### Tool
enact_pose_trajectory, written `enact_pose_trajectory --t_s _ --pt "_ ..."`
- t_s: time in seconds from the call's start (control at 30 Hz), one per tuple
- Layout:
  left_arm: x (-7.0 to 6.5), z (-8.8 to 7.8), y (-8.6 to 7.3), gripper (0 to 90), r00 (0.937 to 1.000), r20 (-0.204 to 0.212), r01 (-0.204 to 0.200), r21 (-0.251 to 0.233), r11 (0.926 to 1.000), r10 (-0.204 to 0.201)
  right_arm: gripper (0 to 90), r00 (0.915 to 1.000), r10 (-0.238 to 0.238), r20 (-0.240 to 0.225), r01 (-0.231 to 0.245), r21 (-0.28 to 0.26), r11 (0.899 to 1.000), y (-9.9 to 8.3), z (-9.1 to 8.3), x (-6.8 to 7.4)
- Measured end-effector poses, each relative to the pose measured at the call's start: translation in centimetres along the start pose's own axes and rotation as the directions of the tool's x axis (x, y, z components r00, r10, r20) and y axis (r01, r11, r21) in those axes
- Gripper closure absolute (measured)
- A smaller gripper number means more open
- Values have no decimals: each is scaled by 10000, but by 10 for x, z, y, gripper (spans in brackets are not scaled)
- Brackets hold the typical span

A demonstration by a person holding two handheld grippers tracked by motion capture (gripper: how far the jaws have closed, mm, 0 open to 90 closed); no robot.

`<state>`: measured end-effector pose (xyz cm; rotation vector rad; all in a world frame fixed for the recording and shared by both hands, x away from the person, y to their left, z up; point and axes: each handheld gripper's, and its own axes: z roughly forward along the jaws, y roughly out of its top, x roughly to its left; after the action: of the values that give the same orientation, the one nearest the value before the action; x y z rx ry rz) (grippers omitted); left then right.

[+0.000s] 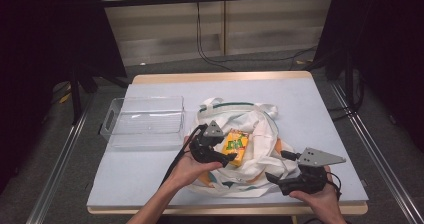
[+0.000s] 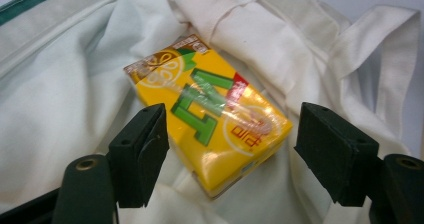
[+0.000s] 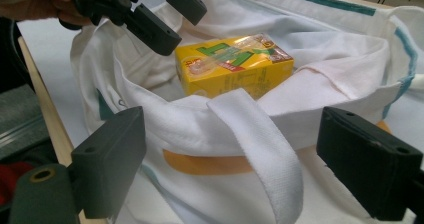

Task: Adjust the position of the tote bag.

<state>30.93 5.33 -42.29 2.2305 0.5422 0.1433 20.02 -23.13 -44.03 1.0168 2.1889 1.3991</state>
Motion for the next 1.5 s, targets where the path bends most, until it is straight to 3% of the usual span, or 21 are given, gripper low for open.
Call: enact_pose_trajectory --t_s 0.13,0.23,0.37,0.43,0.5,0.53,0.57,0.6,0.73,0.8,0.9,1.03,1.13,1.2,1.3,1.5 --pt "-5 3 3 237 9986 -243 468 34 9989 -467 114 9999 -34 -136 33 -65 10000 -1 2 0" --pt "-5 9 0 233 9929 -618 1036 241 9943 -1019 108 9997 -178 -172 178 -14 9998 -1 2 3" --pt "-5 15 -4 196 9884 -757 1326 129 9911 -1313 106 9992 -312 -249 315 120 9994 -3 6 6" --pt "-6 16 -4 166 9889 -563 1387 175 9902 -1375 102 9989 -345 -312 353 225 9991 -3 8 7" --pt "-10 17 -5 156 9898 -880 1145 270 9931 -1117 102 9987 -412 -315 421 278 9987 -3 9 7" --pt "-11 17 -5 156 9902 -1030 1001 536 9935 -942 101 9987 -401 -327 410 277 9988 -3 10 6" --pt "-11 20 -6 156 9908 -862 1074 366 9935 -1039 101 9989 -364 -307 372 259 9990 -3 9 6" --pt "-11 20 -7 156 9904 -876 1121 558 9921 -1070 101 9987 -406 -296 413 232 9989 -3 9 6" --pt "-13 24 -8 134 9896 -1186 878 545 9946 -809 101 9987 -398 -315 407 276 9988 -4 8 6" --pt "-15 25 -8 117 9854 -1541 806 468 9956 -725 101 9985 -454 -317 463 266 9986 -4 8 6" --pt "-17 28 -10 110 9789 -1683 1184 59 9929 -1157 101 9983 -465 -362 475 253 9986 -4 9 6" --pt "-19 28 -10 113 9713 -1915 1433 -23 9897 -1411 101 9981 -474 -386 484 278 9984 -4 9 5" --pt "-22 27 -10 109 9698 -2018 1425 122 9897 -1372 101 9984 -422 -381 433 306 9986 -5 9 5" --pt "-22 26 -9 104 9730 -1861 1430 220 9895 -1365 101 9983 -459 -362 471 330 9983 -5 9 5" --pt "-21 27 -9 90 9710 -1789 1640 150 9863 -1587 101 9983 -456 -369 468 338 9983 -5 10 4" --pt "-19 33 -9 80 9681 -2006 1580 232 9872 -1503 101 9983 -449 -375 461 329 9984 -5 10 4"
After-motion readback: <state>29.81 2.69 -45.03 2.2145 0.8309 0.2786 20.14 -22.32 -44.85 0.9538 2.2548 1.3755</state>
